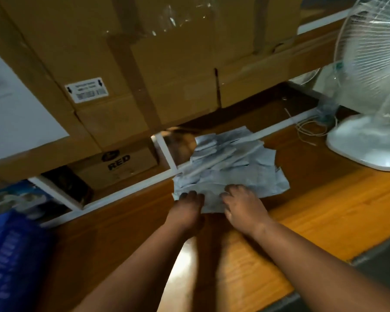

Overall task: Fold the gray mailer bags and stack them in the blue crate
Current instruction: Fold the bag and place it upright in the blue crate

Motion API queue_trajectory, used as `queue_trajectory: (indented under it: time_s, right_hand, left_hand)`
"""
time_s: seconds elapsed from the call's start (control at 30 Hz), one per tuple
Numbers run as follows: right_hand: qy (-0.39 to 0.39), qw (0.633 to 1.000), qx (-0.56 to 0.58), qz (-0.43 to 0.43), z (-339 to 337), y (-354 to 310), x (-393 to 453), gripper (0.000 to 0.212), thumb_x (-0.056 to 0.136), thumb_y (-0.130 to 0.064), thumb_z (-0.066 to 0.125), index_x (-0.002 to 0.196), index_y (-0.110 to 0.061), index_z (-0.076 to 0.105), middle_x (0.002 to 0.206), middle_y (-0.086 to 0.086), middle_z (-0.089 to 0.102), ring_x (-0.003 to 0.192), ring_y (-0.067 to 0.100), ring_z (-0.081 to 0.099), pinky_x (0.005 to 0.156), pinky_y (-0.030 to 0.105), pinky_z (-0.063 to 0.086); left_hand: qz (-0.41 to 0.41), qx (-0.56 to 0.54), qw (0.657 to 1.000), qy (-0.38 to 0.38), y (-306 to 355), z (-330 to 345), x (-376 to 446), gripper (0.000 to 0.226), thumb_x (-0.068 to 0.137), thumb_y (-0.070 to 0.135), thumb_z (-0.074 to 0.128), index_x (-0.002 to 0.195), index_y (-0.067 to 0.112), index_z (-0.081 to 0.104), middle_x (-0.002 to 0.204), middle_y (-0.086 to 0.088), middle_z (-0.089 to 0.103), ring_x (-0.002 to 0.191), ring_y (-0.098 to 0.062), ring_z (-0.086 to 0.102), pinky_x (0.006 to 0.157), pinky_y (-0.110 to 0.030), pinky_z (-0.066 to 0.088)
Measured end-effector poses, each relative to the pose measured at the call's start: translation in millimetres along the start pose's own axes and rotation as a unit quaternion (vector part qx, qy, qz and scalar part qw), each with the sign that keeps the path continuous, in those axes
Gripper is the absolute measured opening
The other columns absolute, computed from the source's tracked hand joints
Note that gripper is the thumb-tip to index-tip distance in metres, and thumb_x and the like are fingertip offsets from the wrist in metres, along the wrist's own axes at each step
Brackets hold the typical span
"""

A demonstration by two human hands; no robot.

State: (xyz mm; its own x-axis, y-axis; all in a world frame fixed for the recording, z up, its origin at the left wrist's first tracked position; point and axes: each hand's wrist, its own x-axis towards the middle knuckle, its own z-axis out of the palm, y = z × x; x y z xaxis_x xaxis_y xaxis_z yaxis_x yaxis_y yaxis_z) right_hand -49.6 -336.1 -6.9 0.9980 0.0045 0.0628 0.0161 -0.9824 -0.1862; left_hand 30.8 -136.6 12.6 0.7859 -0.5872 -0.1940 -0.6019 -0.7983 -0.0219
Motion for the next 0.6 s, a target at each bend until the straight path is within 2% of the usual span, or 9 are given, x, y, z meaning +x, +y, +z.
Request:
queue_trajectory:
  time_s: [0.1,0.2,0.27,0.33,0.4,0.47,0.53,0.6]
  right_hand:
    - [-0.052,0.999,0.004,-0.007,9,11,15,0.062,0.098,-0.036,0.061,0.158,-0.027,0.046,0.165,0.010,0.037,0.151,0.037,0.036,0.116,0.059,0.039]
    - [-0.079,0.997,0.019,-0.005,18,19,24,0.066,0.102,-0.042,0.056,0.163,-0.031,0.033,0.170,0.006,0.025,0.157,0.034,0.025,0.123,0.060,0.029]
    - [-0.067,0.998,0.019,-0.002,21,21,23,0.063,0.102,-0.043,0.055,0.161,-0.031,0.037,0.166,0.007,0.031,0.153,0.036,0.031,0.120,0.061,0.031]
    - [-0.042,0.999,0.007,-0.009,24,21,19,0.058,0.099,-0.045,0.056,0.155,-0.031,0.046,0.161,0.008,0.041,0.147,0.037,0.040,0.114,0.061,0.037]
    - [-0.033,0.999,-0.006,-0.024,27,17,14,0.056,0.095,-0.048,0.060,0.148,-0.032,0.056,0.155,0.008,0.049,0.143,0.037,0.046,0.109,0.060,0.041]
    - [-0.027,0.999,-0.017,-0.036,30,7,10,0.059,0.089,-0.054,0.066,0.144,-0.032,0.061,0.153,0.008,0.053,0.143,0.037,0.047,0.107,0.064,0.042]
    - [-0.021,0.998,-0.022,-0.059,36,-9,8,0.066,0.087,-0.060,0.066,0.146,-0.032,0.059,0.157,0.008,0.050,0.149,0.034,0.043,0.113,0.069,0.035]
    - [-0.017,0.994,-0.033,-0.102,42,-30,4,0.070,0.087,-0.062,0.065,0.148,-0.030,0.057,0.159,0.010,0.047,0.151,0.033,0.039,0.117,0.074,0.027]
  left_hand:
    - [-0.025,0.013,0.998,-0.049,-2,2,30,0.091,0.091,0.037,0.073,0.165,0.022,0.023,0.167,-0.014,0.030,0.151,-0.038,0.034,0.118,-0.050,0.042]
    - [-0.043,0.029,0.997,-0.055,2,4,42,0.073,0.098,0.031,0.064,0.161,0.023,0.030,0.164,-0.013,0.040,0.145,-0.036,0.046,0.114,-0.049,0.046]
    - [-0.052,0.027,0.997,-0.042,6,5,39,0.057,0.106,0.031,0.052,0.159,0.022,0.036,0.160,-0.013,0.047,0.141,-0.035,0.051,0.112,-0.049,0.048]
    - [-0.060,0.004,0.998,-0.031,3,10,32,0.045,0.114,0.038,0.035,0.154,0.023,0.045,0.152,-0.013,0.055,0.133,-0.033,0.057,0.109,-0.046,0.050]
    - [-0.035,-0.009,0.999,-0.018,-2,13,16,0.051,0.114,0.049,0.023,0.148,0.026,0.054,0.141,-0.011,0.063,0.123,-0.027,0.062,0.104,-0.045,0.053]
    - [-0.010,0.010,1.000,-0.009,-15,19,-3,0.050,0.113,0.048,0.028,0.151,0.025,0.051,0.147,-0.010,0.060,0.126,-0.028,0.061,0.107,-0.044,0.052]
    - [-0.002,0.025,1.000,-0.009,-28,30,-28,0.050,0.110,0.039,0.042,0.156,0.021,0.049,0.158,-0.011,0.052,0.135,-0.033,0.058,0.111,-0.046,0.049]
    - [-0.005,0.045,0.999,-0.008,-39,42,-55,0.053,0.103,0.038,0.052,0.151,0.018,0.056,0.155,-0.013,0.056,0.131,-0.036,0.062,0.104,-0.048,0.053]
